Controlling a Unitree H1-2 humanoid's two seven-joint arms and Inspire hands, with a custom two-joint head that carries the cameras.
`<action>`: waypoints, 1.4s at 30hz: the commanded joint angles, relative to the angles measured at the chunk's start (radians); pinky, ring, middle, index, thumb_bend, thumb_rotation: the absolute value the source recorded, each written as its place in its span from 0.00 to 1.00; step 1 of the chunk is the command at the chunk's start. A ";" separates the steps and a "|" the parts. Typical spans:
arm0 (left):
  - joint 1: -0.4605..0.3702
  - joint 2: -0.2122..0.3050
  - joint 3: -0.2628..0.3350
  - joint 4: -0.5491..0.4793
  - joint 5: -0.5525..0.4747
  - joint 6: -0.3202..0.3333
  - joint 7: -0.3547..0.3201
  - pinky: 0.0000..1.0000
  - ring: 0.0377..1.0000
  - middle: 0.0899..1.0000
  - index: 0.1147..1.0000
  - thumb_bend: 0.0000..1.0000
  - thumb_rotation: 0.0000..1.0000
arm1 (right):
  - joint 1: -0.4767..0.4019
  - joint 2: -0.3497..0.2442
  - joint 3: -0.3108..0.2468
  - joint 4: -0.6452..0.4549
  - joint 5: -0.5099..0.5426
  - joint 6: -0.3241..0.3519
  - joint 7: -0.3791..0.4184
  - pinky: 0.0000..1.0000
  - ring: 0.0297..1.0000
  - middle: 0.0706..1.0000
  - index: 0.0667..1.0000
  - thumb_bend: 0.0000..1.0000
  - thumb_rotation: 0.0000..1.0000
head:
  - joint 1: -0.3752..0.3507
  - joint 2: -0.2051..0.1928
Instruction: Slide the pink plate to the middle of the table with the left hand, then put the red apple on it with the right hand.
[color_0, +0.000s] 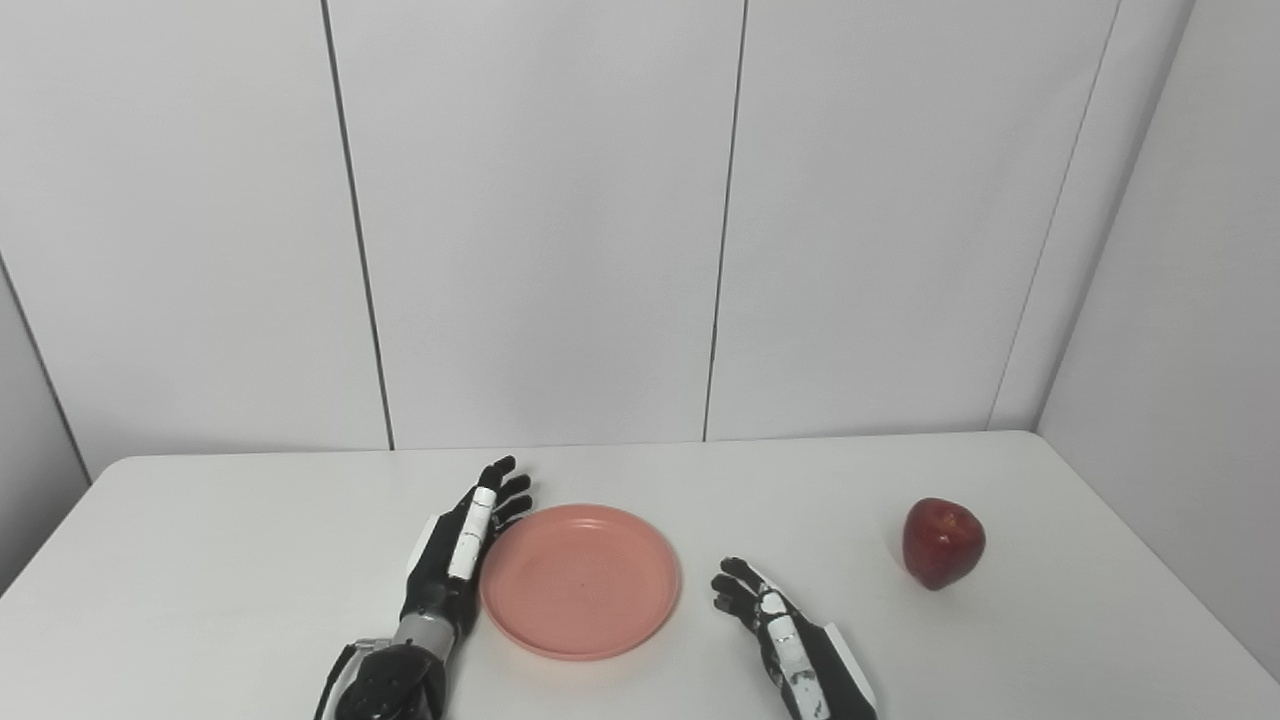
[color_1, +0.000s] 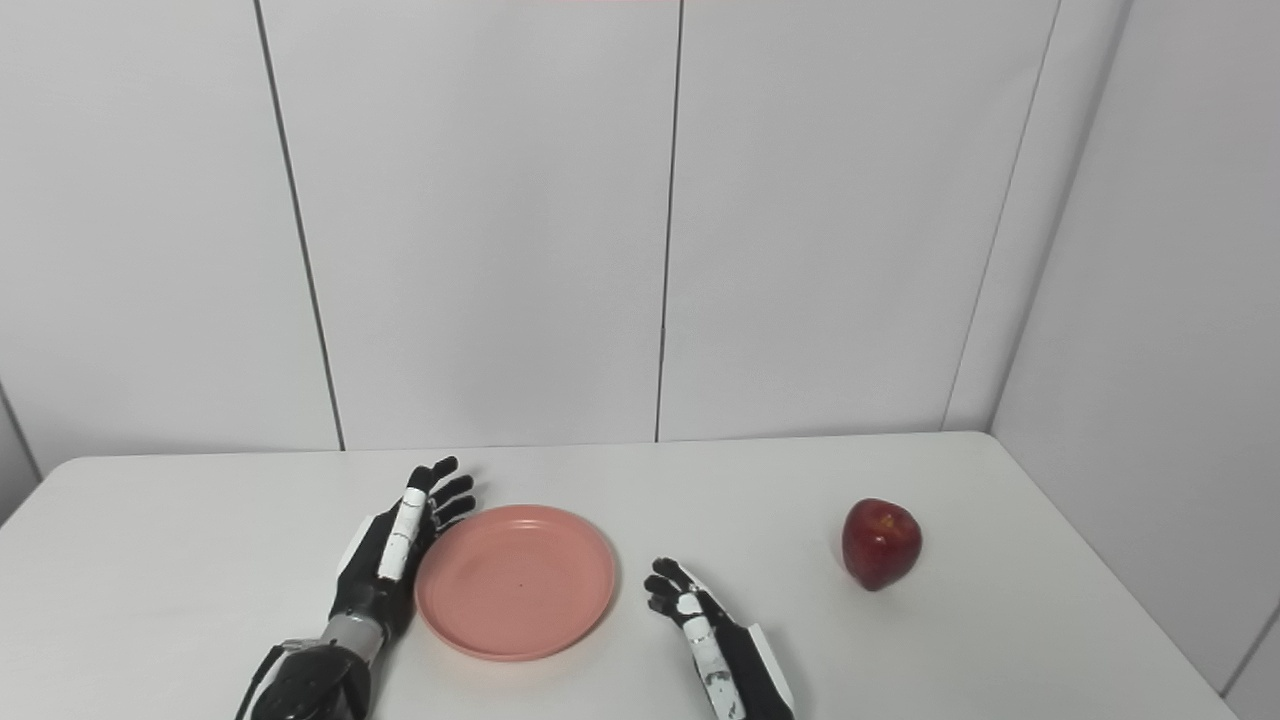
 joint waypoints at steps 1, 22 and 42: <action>0.028 0.044 0.022 0.090 -0.002 0.056 0.031 0.88 0.87 0.87 0.87 0.79 0.93 | -0.003 0.008 0.000 -0.018 -0.004 -0.059 -0.005 1.00 0.87 0.84 0.86 0.90 1.00 | -0.006 -0.004; -0.001 0.048 0.054 0.197 -0.018 -0.016 0.007 0.91 0.90 0.89 0.92 0.81 0.90 | -0.023 -0.011 -0.049 -0.084 -0.034 -0.068 -0.044 1.00 0.87 0.83 0.84 0.90 1.00 | -0.058 -0.044; -0.022 0.069 0.053 0.253 -0.008 -0.047 -0.006 0.89 0.90 0.90 0.92 0.81 0.95 | -0.126 -0.081 -0.048 -0.044 -0.209 -0.191 -0.108 0.86 0.79 0.78 0.80 0.80 1.00 | -0.107 -0.065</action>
